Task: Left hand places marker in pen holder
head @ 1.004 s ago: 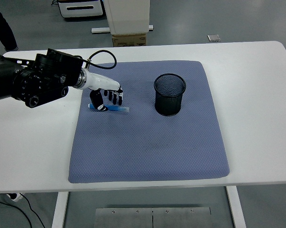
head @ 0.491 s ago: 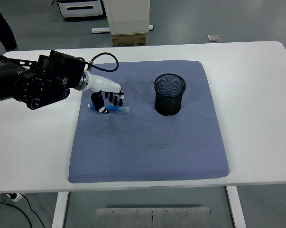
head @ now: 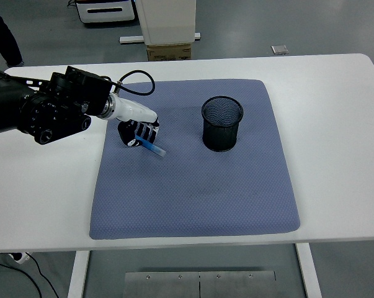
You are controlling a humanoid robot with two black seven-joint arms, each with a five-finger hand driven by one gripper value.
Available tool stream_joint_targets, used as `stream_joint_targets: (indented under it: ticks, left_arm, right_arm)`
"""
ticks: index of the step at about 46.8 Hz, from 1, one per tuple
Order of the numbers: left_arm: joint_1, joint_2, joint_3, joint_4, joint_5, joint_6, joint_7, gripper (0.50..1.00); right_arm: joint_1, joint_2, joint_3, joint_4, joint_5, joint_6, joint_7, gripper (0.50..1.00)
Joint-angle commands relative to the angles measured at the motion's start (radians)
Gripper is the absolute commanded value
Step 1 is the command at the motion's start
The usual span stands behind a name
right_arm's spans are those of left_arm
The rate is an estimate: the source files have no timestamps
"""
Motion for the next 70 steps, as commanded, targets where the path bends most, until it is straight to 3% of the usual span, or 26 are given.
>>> stream_joint_targets:
  ticks: [1, 9, 12, 15, 20, 31, 60, 70]
  left_arm:
    - [0.000, 0.001, -0.001, 0.000, 0.001, 0.000, 0.000, 0.514]
    - [0.000, 0.001, -0.001, -0.004, 0.001, 0.000, -0.003, 0.531]
    - [0.000, 0.002, -0.001, -0.006, -0.001, 0.000, -0.005, 0.607]
    - [0.000, 0.004, -0.001, -0.008, -0.001, 0.000, -0.006, 0.607]
    - [0.000, 0.004, -0.001, -0.008, -0.001, -0.002, -0.006, 0.596]
    - [0.000, 0.005, 0.000, -0.008, 0.001, -0.005, -0.008, 0.500]
    - [-0.017, 0.012, -0.046, -0.004, -0.027, -0.005, -0.009, 0.500]
    - [-0.049, 0.007, -0.089, -0.003, -0.171, -0.002, -0.011, 0.500]
  right_arm:
    - [0.000, 0.000, -0.002, 0.000, 0.000, 0.000, 0.000, 1.000]
    - [0.000, 0.000, 0.000, 0.000, 0.000, 0.000, 0.000, 1.000]
    - [0.000, 0.000, 0.000, 0.000, -0.001, 0.000, 0.000, 1.000]
    - [0.000, 0.000, 0.000, 0.000, -0.001, 0.000, 0.000, 1.000]
    - [0.000, 0.000, 0.000, 0.000, -0.001, 0.000, 0.000, 1.000]
    - [0.000, 0.000, 0.000, 0.000, 0.000, 0.000, 0.000, 1.000]
    - [0.000, 0.000, 0.000, 0.000, 0.000, 0.000, 0.000, 1.000]
    - [0.000, 0.000, 0.000, 0.000, 0.000, 0.000, 0.000, 1.000]
